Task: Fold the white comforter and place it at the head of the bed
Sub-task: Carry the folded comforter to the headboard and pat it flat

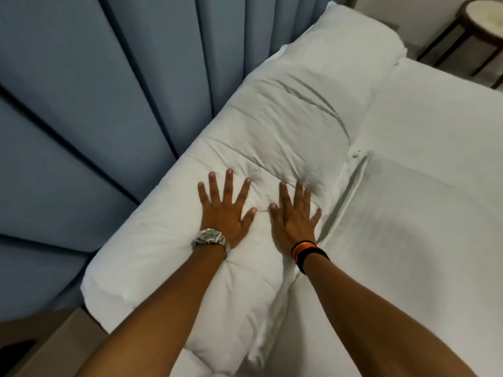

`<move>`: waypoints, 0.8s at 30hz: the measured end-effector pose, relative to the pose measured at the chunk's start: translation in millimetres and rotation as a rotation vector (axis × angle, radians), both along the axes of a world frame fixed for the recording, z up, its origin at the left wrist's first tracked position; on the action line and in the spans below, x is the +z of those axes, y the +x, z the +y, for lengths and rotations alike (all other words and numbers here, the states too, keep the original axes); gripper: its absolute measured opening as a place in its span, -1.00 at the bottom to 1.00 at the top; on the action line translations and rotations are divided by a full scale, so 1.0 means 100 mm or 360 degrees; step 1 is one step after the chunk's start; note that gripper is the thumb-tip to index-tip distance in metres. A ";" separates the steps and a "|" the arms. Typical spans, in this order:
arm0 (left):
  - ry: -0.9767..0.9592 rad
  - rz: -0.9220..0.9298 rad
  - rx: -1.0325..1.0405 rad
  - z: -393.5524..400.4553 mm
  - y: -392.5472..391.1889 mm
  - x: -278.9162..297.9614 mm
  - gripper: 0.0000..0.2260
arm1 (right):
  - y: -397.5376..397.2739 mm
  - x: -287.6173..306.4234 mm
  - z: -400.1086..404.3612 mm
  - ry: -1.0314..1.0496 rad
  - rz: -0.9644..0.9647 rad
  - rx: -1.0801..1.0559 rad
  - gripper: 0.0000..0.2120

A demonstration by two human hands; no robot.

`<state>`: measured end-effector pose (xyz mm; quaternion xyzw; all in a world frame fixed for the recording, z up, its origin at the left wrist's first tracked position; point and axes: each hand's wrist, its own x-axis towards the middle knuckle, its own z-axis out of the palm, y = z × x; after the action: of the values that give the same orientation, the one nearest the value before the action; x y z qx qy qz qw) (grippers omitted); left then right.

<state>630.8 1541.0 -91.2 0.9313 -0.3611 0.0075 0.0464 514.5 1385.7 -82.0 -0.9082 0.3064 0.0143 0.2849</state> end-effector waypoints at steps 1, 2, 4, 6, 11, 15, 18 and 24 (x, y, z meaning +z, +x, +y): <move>0.0014 0.0052 0.0043 -0.01 -0.07 0.09 -0.35 | -0.17 0.11 -0.05 0.0026 -0.0093 -0.0011 -0.40; -0.0010 0.0104 0.0100 -0.02 -0.17 0.17 -0.37 | -0.41 0.21 -0.11 0.0004 -0.0200 -0.0062 -0.40; -0.0185 0.0186 0.0106 -0.07 -0.55 0.35 -0.43 | -1.11 0.38 -0.22 -0.0156 -0.0313 -0.0341 -0.39; -0.0365 0.0263 -0.0135 -0.18 -1.08 0.43 -0.47 | -1.95 0.44 -0.33 -0.0219 -0.0189 -0.0806 -0.30; -0.0139 0.0969 -0.0462 -0.67 -2.17 0.27 -0.44 | -3.25 0.38 -0.41 0.0335 0.0274 -0.1500 0.09; -0.0127 0.1311 0.0195 -0.90 -2.43 0.10 -0.15 | -3.50 0.20 -0.63 0.0683 0.0164 -0.1558 0.21; -0.0250 0.1442 0.0464 -0.94 -2.51 0.15 0.02 | -3.82 0.00 -0.84 0.0892 0.0027 -0.1543 0.17; -0.0538 0.1290 0.0434 -1.12 -2.90 0.81 -0.10 | -4.24 0.10 -1.14 0.1192 -0.0535 -0.1442 0.15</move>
<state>340.3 1429.4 -10.4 0.8774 -0.1817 -0.2926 0.3339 90.5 1272.1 -71.8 -0.5154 0.5871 -0.1451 0.6071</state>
